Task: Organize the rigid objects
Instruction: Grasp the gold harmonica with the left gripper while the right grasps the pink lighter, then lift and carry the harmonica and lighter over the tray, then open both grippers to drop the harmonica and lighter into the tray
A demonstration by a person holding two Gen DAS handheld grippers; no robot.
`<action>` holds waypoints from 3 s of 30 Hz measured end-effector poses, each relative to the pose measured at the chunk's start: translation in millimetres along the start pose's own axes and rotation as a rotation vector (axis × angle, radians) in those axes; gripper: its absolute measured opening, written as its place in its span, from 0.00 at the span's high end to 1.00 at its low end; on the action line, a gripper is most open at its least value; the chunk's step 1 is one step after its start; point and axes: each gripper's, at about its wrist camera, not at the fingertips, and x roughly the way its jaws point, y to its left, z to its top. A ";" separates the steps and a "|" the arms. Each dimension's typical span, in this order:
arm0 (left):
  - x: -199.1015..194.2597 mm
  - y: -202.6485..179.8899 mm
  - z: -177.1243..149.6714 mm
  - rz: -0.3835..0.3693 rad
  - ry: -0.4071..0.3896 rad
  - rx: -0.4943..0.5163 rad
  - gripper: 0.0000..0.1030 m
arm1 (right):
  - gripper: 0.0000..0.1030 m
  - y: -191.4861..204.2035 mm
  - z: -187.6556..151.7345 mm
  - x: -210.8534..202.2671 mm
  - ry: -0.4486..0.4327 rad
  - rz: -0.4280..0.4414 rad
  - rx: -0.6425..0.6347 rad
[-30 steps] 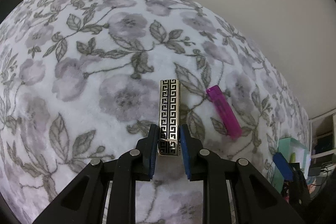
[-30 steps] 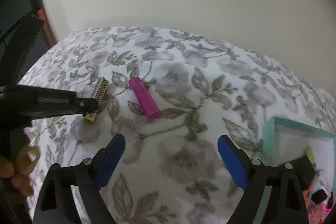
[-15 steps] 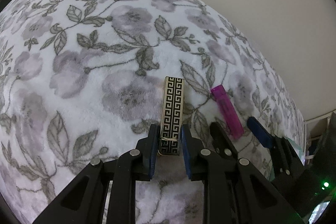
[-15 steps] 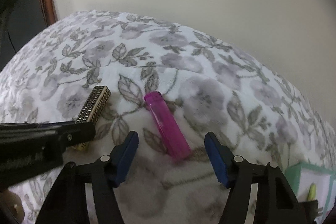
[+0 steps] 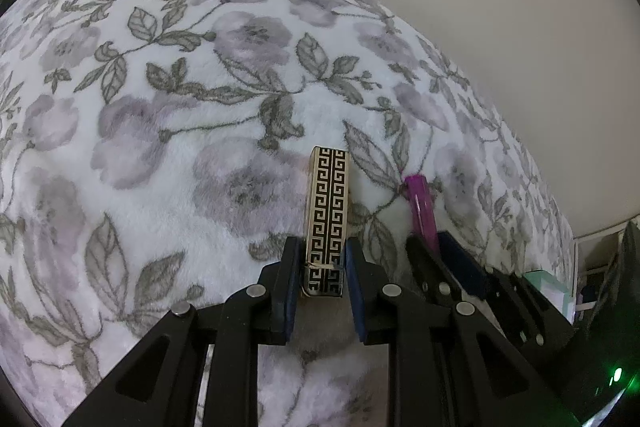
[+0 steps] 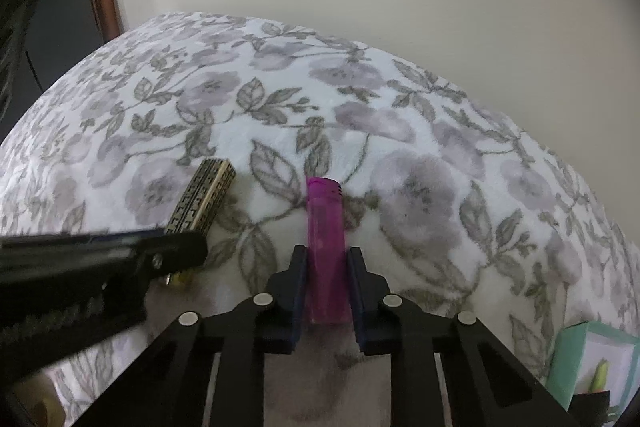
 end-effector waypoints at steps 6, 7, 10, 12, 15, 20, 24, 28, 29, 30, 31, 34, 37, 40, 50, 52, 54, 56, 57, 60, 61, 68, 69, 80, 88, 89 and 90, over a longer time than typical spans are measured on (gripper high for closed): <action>1.7 -8.0 0.4 0.036 -0.014 0.035 0.77 | 0.80 -5.3 -13.4 -9.7 0.010 0.010 0.017; 2.1 -8.2 0.5 0.038 -0.014 0.036 0.77 | 0.80 -5.6 -16.6 -12.1 0.011 0.009 0.018; 2.3 -8.6 -0.3 0.036 -0.014 0.023 0.78 | 0.80 -6.5 -24.4 -18.8 0.011 0.011 0.020; 2.0 -8.4 -1.9 0.037 -0.013 0.023 0.78 | 0.80 -7.9 -29.7 -23.7 0.011 0.020 0.033; -0.1 -7.7 -5.1 0.039 -0.009 0.020 0.78 | 0.80 -9.9 -38.9 -31.5 0.018 0.019 0.042; -12.1 -10.2 -14.7 0.040 -0.006 0.015 0.79 | 0.80 -17.0 -54.1 -54.2 0.012 0.020 0.075; -28.2 -19.6 -25.5 0.019 -0.007 0.019 0.79 | 0.80 -23.4 -64.7 -76.7 0.002 0.021 0.107; -47.1 -36.7 -41.3 0.003 -0.014 0.055 0.79 | 0.80 -30.8 -78.1 -105.4 -0.012 0.019 0.139; -53.1 -41.9 -46.4 -0.001 -0.016 0.067 0.79 | 0.80 -32.8 -81.2 -113.0 -0.017 0.023 0.155; -58.0 -43.5 -50.2 -0.002 -0.018 0.073 0.79 | 0.80 -34.7 -84.2 -119.7 -0.023 0.026 0.167; -64.1 -46.6 -54.6 -0.004 -0.023 0.079 0.79 | 0.80 -35.7 -87.1 -125.6 -0.027 0.028 0.175; -80.5 -52.9 -67.7 -0.010 -0.038 0.098 0.79 | 0.80 -38.2 -97.9 -147.9 -0.042 0.018 0.180; -93.9 -63.1 -88.5 -0.028 -0.044 0.129 0.79 | 0.80 -42.4 -109.5 -166.0 -0.050 0.011 0.201; -103.7 -73.7 -105.7 -0.039 -0.039 0.165 0.79 | 0.80 -46.3 -121.7 -182.9 -0.053 -0.002 0.216; -134.1 -111.2 -158.9 -0.149 -0.032 0.281 0.79 | 0.80 -69.8 -163.5 -220.6 -0.045 -0.069 0.255; -133.3 -118.3 -169.2 -0.175 -0.017 0.303 0.79 | 0.80 -77.1 -170.4 -225.1 -0.044 -0.080 0.272; -131.9 -126.0 -179.3 -0.188 -0.002 0.329 0.79 | 0.80 -88.2 -179.7 -229.6 -0.038 -0.094 0.299; -129.0 -136.3 -191.2 -0.198 0.016 0.361 0.79 | 0.80 -98.4 -188.8 -232.9 -0.030 -0.109 0.327; -127.6 -140.0 -195.0 -0.202 0.022 0.371 0.79 | 0.80 -103.0 -192.8 -234.3 -0.027 -0.113 0.342; -122.6 -153.6 -208.7 -0.226 0.046 0.411 0.79 | 0.80 -120.9 -205.4 -238.9 -0.019 -0.131 0.398; -120.1 -159.4 -214.2 -0.233 0.053 0.429 0.79 | 0.80 -126.5 -209.6 -240.3 -0.016 -0.143 0.414; -99.8 -189.9 -247.3 -0.267 0.108 0.522 0.79 | 0.80 -173.0 -246.5 -239.4 0.031 -0.179 0.568; -97.3 -194.3 -251.5 -0.271 0.112 0.535 0.79 | 0.80 -177.3 -251.3 -238.8 0.036 -0.178 0.586; -73.2 -222.9 -282.4 -0.253 0.125 0.675 0.79 | 0.80 -205.9 -281.8 -223.1 0.126 -0.178 0.714; -72.1 -218.6 -277.7 -0.252 0.124 0.651 0.79 | 0.80 -202.2 -276.6 -223.3 0.112 -0.178 0.692; -74.7 -217.7 -276.5 -0.249 0.114 0.651 0.79 | 0.80 -201.4 -275.4 -223.0 0.113 -0.181 0.683; -76.7 -217.3 -276.2 -0.246 0.106 0.648 0.79 | 0.80 -201.4 -274.6 -222.6 0.114 -0.184 0.677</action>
